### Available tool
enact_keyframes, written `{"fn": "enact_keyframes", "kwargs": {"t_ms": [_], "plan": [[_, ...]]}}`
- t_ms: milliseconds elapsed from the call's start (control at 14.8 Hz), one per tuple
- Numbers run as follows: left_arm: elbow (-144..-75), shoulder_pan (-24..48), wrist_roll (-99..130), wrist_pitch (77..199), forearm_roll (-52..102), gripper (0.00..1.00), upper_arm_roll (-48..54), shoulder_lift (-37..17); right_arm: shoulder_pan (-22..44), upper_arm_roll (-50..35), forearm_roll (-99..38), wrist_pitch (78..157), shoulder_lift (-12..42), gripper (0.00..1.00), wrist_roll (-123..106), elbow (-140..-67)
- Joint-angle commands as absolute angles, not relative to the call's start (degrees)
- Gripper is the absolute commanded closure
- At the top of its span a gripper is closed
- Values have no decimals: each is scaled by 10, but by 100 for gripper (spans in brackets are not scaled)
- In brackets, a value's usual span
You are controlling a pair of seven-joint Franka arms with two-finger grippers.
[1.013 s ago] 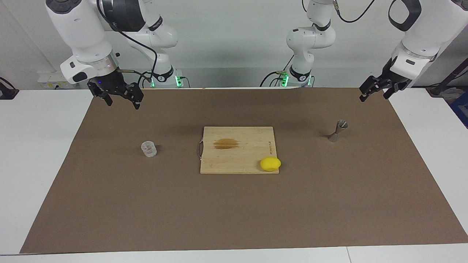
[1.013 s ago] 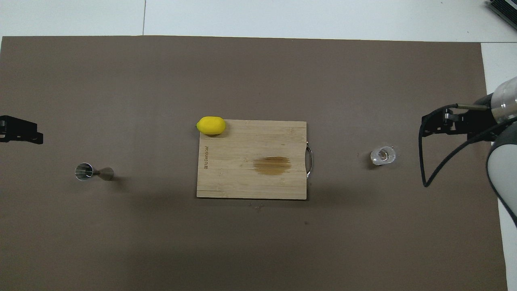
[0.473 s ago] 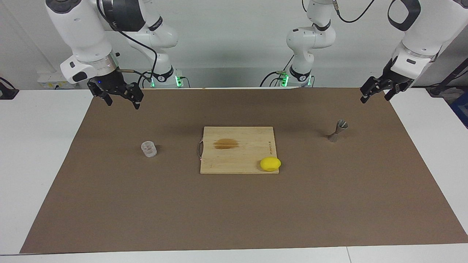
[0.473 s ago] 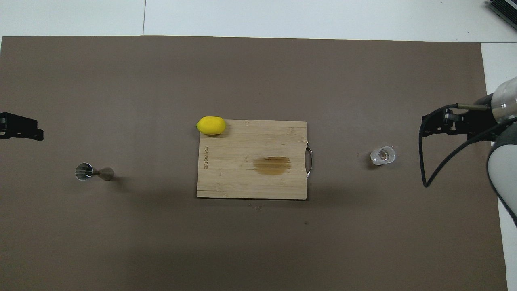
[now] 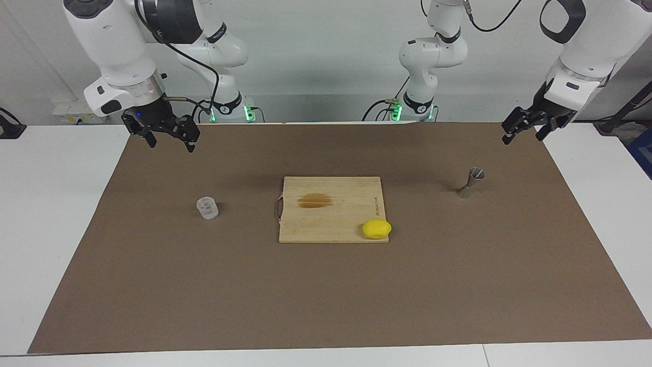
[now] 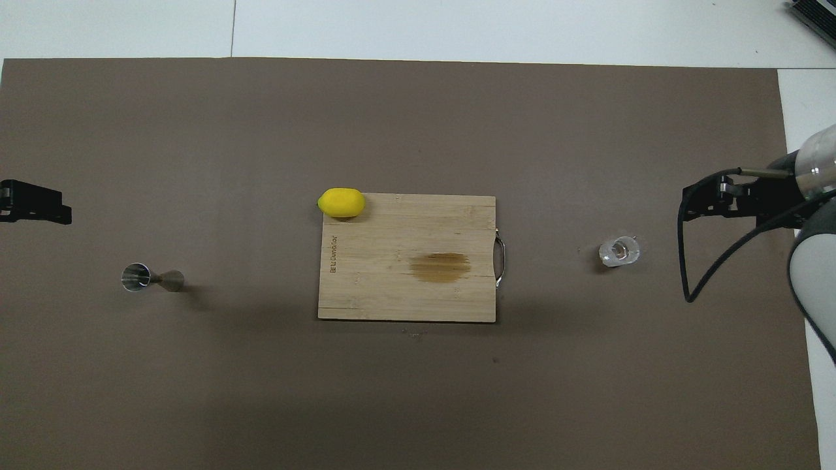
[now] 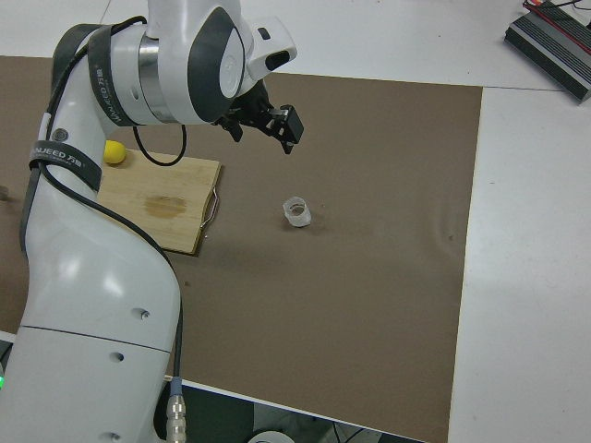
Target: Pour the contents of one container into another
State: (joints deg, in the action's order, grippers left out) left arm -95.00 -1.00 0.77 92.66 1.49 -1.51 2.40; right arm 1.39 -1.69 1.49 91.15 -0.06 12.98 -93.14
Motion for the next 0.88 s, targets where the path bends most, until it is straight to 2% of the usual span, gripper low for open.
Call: {"fn": "enact_keyframes", "kwargs": {"t_ms": [0, 405, 810], "plan": [[-961, -5, 12, 942, 20, 0, -18, 27, 9, -18, 11, 919, -11, 0, 111, -940], [-974, -4, 6, 969, 20, 0, -18, 33, 7, -18, 7, 890, -12, 0, 41, -940], [-994, -11, 8, 984, 19, 0, -19, 40, 9, -18, 6, 896, -15, 0, 28, -942]]}}
